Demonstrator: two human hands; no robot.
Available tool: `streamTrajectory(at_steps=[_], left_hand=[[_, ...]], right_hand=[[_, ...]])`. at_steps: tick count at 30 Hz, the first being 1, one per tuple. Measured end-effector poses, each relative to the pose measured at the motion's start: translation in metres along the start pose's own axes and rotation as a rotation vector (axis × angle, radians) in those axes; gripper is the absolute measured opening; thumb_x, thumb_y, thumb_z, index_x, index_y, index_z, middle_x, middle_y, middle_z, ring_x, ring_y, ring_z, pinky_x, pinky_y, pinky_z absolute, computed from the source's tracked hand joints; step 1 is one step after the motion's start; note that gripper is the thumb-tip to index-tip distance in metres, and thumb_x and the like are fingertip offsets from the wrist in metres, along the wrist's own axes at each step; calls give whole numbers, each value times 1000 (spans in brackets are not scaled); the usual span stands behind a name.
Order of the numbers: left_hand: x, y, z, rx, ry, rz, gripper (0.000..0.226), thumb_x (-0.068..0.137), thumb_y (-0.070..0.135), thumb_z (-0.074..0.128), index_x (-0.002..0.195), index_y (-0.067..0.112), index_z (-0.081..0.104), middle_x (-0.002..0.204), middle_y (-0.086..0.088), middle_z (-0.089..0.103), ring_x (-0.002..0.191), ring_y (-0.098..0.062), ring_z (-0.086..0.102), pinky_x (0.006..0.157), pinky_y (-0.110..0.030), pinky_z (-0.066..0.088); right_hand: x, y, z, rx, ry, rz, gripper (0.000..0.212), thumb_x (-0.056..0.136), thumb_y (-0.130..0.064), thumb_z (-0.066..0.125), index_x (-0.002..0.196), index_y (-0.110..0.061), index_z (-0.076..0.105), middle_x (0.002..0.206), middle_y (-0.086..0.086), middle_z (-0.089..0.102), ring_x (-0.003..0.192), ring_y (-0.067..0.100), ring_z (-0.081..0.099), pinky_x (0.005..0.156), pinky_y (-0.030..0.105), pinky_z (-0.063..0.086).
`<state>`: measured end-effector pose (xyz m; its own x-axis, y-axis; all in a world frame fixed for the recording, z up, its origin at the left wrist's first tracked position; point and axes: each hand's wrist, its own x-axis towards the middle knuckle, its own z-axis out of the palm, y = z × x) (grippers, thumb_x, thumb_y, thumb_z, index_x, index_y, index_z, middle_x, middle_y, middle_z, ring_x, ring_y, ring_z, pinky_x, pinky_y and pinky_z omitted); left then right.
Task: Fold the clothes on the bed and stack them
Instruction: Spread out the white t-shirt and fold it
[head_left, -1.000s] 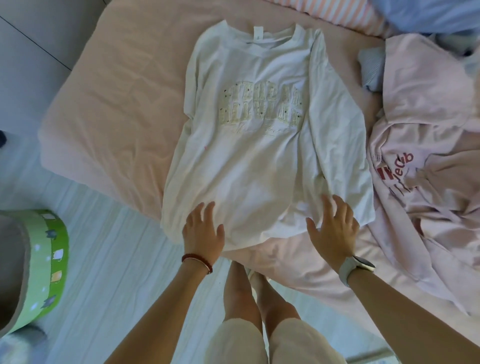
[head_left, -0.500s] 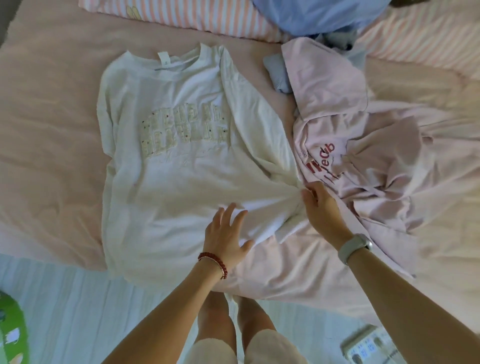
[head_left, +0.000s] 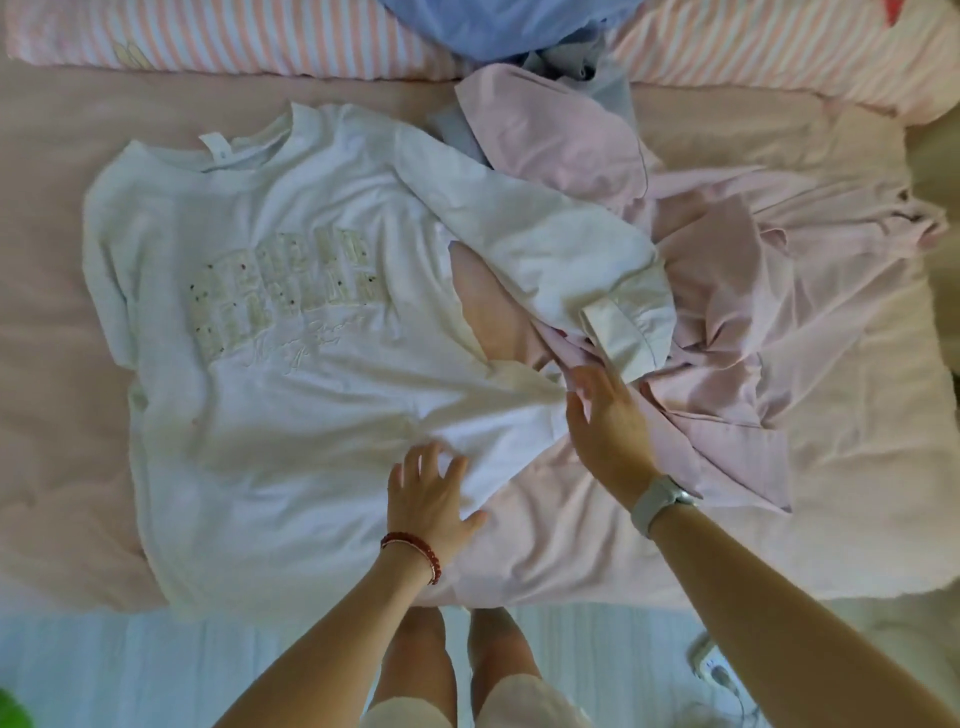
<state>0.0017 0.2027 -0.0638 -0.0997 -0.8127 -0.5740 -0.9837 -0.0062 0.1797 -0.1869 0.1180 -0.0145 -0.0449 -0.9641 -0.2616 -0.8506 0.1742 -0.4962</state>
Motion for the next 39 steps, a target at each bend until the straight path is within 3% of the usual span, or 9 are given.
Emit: streamTrajectory(at_steps=[4,8,11,13,15,18,27,34,39], left_hand=[[7,6,4,-77,59,-2,31,92,33,46,120,21,49,129,-1,40,125,-23,34,97,-32,35],[8,-9,-3,-378,160,-8,16,94,12,41,95,9,57,101,-4,57,102,-25,50,76,-27,36],[-3,-21,-8,-561,195,-53,14,92,7,45,98,3,57,105,-8,62,102,-27,53,82,-30,39],[-11,-25,-10,-602,243,-64,14,91,9,49,102,4,57,111,-8,61,108,-27,52,88,-28,39],[-18,-28,-13,-594,293,-60,20,90,13,54,109,5,57,120,-8,57,116,-26,48,93,-27,35],[-24,-28,-13,-542,289,-33,37,89,21,58,123,9,52,134,-8,49,127,-27,39,100,-34,33],[-40,-15,31,-251,-113,-52,67,90,51,43,147,29,13,157,1,-4,144,-23,-7,116,-45,13],[-49,-11,34,-91,-70,-19,69,90,54,39,147,36,4,155,-2,-15,142,-28,-15,114,-51,7],[-49,-8,39,-8,-301,25,65,91,55,37,145,41,4,152,0,-26,139,-32,-25,112,-56,6]], right_hand=[[-12,13,31,74,-211,233,56,89,-18,56,139,-6,33,133,18,39,125,34,36,101,37,29],[-8,16,27,32,-142,53,36,87,-10,58,121,0,55,129,14,50,123,31,42,96,35,37],[-12,11,12,67,-112,-151,26,85,-5,60,110,3,60,118,17,60,116,32,53,95,32,40],[-18,8,0,48,-130,-220,19,87,-7,58,103,2,59,91,19,65,89,38,62,73,31,41],[-24,6,-9,40,-165,-175,16,90,-15,56,101,-3,57,70,16,61,70,39,58,57,34,33],[-22,15,-21,89,-321,69,19,90,-25,56,97,-8,58,71,4,55,77,32,57,62,29,33],[-34,60,-15,210,-469,386,27,93,-26,52,76,-5,50,63,3,43,57,14,40,50,25,30],[-61,71,-13,361,-236,434,8,92,-25,53,88,-18,56,74,0,56,63,21,51,37,18,39],[-70,81,-18,-337,-167,355,23,95,-26,45,113,-14,54,106,14,62,97,37,56,74,38,41]])
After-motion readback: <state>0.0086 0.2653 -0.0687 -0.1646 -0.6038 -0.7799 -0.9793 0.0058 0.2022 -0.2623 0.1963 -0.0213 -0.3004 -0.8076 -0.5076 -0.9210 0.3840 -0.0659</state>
